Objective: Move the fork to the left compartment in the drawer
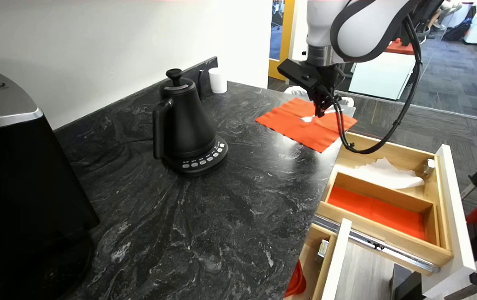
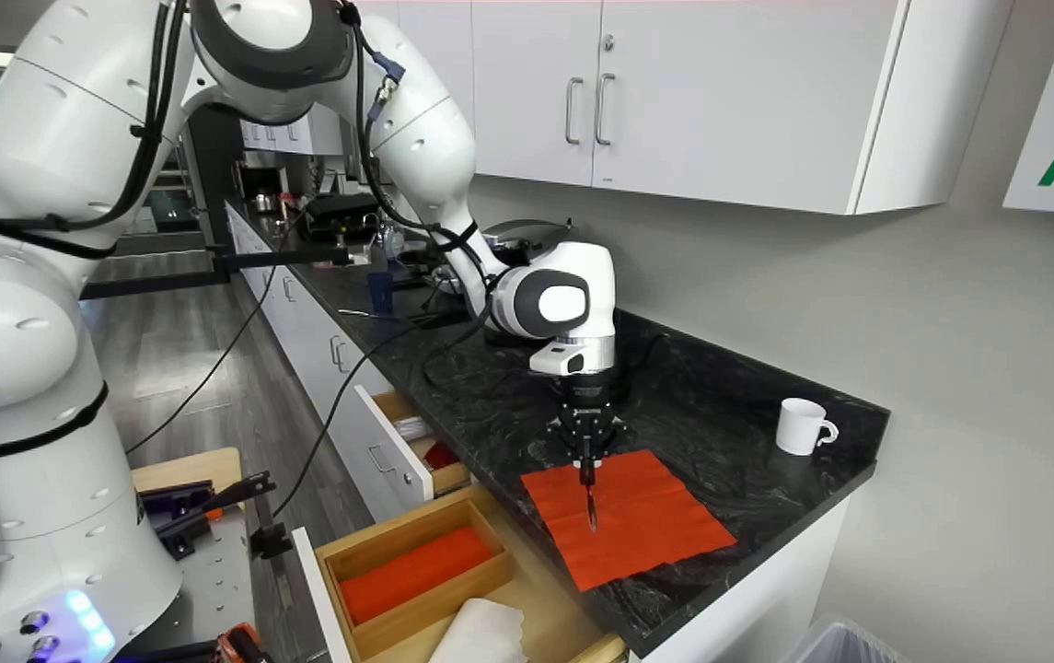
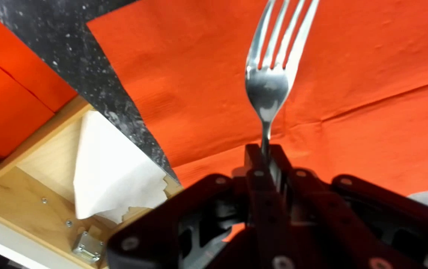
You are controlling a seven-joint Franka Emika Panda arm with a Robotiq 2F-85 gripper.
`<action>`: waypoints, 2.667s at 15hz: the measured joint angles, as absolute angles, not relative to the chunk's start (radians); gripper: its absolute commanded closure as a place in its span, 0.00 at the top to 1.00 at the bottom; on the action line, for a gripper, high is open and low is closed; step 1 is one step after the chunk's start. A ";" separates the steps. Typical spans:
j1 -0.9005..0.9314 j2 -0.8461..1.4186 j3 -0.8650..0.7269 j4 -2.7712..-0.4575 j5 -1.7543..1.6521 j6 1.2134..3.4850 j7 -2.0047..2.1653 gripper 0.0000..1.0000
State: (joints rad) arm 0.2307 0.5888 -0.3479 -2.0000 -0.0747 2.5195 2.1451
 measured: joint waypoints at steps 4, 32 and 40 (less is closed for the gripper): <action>0.248 0.589 -0.335 -1.988 -0.079 2.420 2.309 0.04; 0.515 0.639 -0.544 -1.947 0.068 2.180 2.601 0.04; 0.747 0.558 -0.738 -2.193 0.078 2.295 2.601 0.04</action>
State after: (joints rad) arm 0.7467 0.5579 -0.7377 -2.1931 0.0779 2.2948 2.6005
